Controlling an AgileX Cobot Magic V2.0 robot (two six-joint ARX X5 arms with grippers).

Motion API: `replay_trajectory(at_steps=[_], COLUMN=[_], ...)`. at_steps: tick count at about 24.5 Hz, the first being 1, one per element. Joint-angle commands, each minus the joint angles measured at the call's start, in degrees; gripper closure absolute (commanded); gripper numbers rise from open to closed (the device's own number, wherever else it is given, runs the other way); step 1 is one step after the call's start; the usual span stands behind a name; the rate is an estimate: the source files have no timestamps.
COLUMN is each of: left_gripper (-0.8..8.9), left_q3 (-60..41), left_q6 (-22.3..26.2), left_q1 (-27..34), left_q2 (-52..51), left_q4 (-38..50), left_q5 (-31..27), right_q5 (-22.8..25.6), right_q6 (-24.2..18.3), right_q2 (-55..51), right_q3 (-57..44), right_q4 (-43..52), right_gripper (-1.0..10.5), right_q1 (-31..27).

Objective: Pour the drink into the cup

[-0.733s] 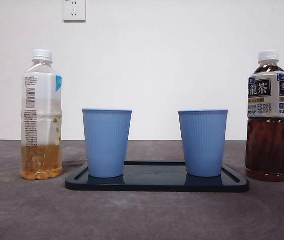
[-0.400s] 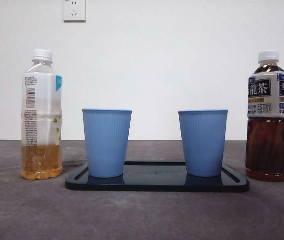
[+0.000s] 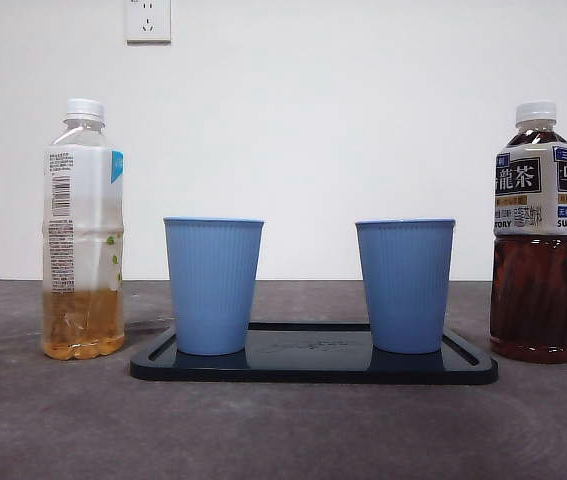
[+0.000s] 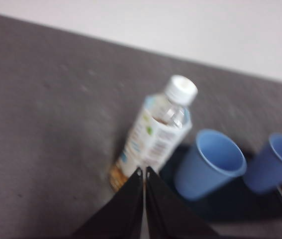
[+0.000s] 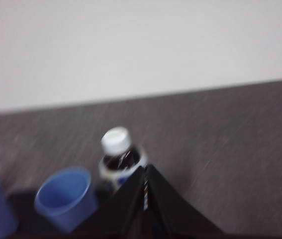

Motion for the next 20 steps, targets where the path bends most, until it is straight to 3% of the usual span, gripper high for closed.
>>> replay_trajectory(at_steps=[1, 9, 15, 17, 18, 20], left_gripper=[8.04, 8.04, 7.99, 6.87, 5.80, 4.12], left_q3=[3.02, 8.61, 9.16, 9.16, 9.16, 9.16], left_q6=[5.25, 11.43, 13.90, 13.86, 13.86, 13.84], left_q1=[0.09, 0.09, -0.33, -0.35, -0.35, -0.35], left_q2=[3.13, 9.81, 10.80, 10.80, 10.80, 10.82], left_q4=[-2.60, -12.37, -15.74, -15.89, -16.06, -16.81], left_q5=[3.54, 13.05, 14.64, 14.64, 14.64, 14.64], right_q5=[-4.39, -13.92, -14.78, -14.80, -14.80, -14.78], right_q6=[-5.27, -10.78, -12.46, -12.28, -11.50, -10.49], right_q2=[3.58, 10.56, 11.06, 11.04, 11.06, 11.06], right_q3=[3.91, 9.18, 9.18, 9.18, 9.18, 9.18], right_q4=[-5.31, -19.37, -24.30, -24.30, -24.28, -24.26], right_gripper=[9.4, 9.4, 9.4, 9.4, 9.0, 6.4], right_q1=[-0.02, 0.13, 1.29, 1.29, 1.29, 1.29])
